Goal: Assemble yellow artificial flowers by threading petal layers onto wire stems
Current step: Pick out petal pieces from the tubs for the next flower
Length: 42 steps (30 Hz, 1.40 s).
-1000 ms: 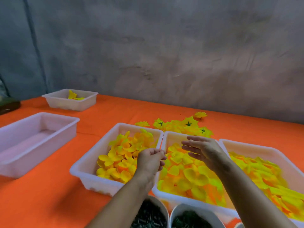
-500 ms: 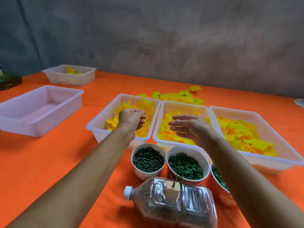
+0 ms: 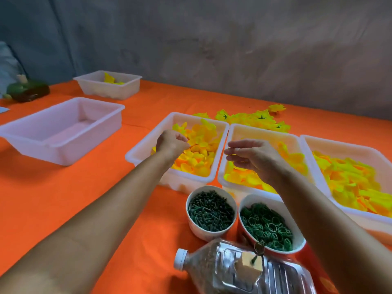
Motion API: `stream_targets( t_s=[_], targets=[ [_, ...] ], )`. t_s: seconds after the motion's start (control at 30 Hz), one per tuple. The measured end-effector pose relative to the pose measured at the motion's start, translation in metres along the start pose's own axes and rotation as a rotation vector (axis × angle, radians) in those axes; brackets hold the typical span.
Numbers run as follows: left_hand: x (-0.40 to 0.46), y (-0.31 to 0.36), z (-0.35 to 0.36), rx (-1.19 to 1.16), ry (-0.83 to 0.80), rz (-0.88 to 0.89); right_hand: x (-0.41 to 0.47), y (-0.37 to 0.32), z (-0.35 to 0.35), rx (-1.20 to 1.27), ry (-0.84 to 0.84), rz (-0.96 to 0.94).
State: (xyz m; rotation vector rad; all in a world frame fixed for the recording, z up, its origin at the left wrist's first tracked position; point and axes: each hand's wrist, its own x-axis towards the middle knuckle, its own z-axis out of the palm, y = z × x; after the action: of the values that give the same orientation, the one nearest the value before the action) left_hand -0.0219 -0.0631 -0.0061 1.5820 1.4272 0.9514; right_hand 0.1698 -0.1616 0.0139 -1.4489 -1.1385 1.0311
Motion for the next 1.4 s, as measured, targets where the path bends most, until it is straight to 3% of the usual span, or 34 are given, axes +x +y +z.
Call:
stream_targets(
  t_s=[0.17, 0.4, 0.47, 0.6, 0.7, 0.77, 0.87, 1.0, 1.17, 1.4],
  targets=[
    [0.008, -0.002, 0.017, 0.379, -0.428, 0.148, 0.023, 0.006, 0.009, -0.092, 0.024, -0.055],
    [0.021, 0.000, 0.014, 0.653, -0.478, 0.236, 0.044, 0.012, 0.022, -0.100, 0.031, -0.085],
    [0.032, 0.003, 0.004, 0.530, -0.392, 0.196, 0.050, 0.013, 0.026, -0.115, 0.036, -0.099],
    [0.049, 0.012, -0.010, -0.066, -0.296, 0.032, 0.065, 0.015, 0.036, -0.093, 0.068, -0.151],
    [0.051, 0.010, -0.006, -0.417, -0.410, -0.019, 0.073, 0.018, 0.044, 0.012, 0.045, -0.122],
    [0.050, 0.007, 0.002, -0.530, -0.511, -0.013, 0.078, 0.020, 0.044, 0.158, 0.017, -0.075],
    [0.050, 0.001, 0.014, -0.521, -0.555, 0.002, 0.081, 0.022, 0.042, 0.226, -0.063, -0.111],
    [0.050, -0.006, 0.019, -0.583, -0.553, -0.029, 0.084, 0.028, 0.044, 0.225, 0.028, -0.176],
    [0.049, -0.014, 0.023, -0.475, -0.332, 0.037, 0.083, 0.032, 0.046, 0.172, 0.005, -0.249],
    [0.042, -0.012, 0.025, -0.343, -0.279, 0.251, 0.082, 0.034, 0.046, 0.135, -0.011, -0.298]
  ],
)
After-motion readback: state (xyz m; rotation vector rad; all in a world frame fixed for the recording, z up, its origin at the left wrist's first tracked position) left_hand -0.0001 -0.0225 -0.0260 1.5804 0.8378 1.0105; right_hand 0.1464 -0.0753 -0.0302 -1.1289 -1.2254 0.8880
